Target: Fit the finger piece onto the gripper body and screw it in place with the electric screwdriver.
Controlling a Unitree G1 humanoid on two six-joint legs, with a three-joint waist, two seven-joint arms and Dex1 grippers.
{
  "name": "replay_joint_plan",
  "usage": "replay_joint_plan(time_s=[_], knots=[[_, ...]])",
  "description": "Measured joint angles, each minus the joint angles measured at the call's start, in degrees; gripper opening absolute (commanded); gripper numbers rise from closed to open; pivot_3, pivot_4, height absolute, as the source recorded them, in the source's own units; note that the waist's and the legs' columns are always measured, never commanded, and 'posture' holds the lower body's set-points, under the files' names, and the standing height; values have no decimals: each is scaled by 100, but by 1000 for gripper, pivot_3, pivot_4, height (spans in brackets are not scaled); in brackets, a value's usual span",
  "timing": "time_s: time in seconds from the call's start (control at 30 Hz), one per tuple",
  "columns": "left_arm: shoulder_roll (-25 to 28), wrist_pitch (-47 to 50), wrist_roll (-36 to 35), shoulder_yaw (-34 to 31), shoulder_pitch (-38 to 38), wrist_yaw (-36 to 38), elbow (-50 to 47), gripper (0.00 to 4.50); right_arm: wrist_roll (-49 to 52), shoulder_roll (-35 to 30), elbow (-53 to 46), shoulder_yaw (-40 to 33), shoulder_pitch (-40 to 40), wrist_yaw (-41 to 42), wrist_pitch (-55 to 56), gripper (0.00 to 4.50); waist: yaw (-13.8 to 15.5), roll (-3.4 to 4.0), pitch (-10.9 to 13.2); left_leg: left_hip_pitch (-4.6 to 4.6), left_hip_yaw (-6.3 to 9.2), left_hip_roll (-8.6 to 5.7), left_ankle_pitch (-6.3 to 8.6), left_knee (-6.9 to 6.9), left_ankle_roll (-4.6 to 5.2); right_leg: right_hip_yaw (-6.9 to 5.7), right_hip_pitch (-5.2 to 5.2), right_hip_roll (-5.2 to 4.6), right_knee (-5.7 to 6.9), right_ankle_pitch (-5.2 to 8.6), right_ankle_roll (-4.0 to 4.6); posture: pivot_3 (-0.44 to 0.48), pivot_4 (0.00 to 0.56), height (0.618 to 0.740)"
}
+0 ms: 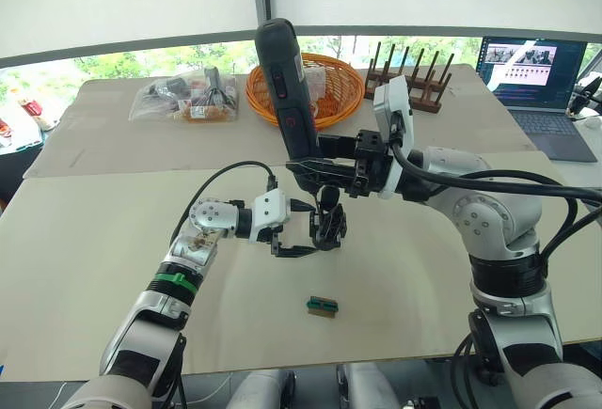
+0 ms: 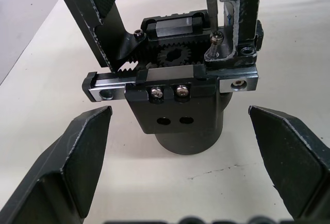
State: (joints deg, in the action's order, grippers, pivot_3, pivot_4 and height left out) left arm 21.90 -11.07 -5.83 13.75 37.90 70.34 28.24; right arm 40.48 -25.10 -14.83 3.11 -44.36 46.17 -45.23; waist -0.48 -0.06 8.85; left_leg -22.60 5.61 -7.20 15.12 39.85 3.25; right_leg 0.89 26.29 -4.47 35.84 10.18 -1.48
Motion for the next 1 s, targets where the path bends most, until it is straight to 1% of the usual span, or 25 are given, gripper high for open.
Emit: replay_joint_plan(time_s=[1.0], knots=[[-117, -31, 58, 12, 0, -107, 112, 4500, -98, 120, -65, -14, 239, -73, 9, 1965, -12, 0, 0, 0, 0, -1, 0, 0, 0, 0, 0, 0, 0, 0, 0, 0, 150, 740]])
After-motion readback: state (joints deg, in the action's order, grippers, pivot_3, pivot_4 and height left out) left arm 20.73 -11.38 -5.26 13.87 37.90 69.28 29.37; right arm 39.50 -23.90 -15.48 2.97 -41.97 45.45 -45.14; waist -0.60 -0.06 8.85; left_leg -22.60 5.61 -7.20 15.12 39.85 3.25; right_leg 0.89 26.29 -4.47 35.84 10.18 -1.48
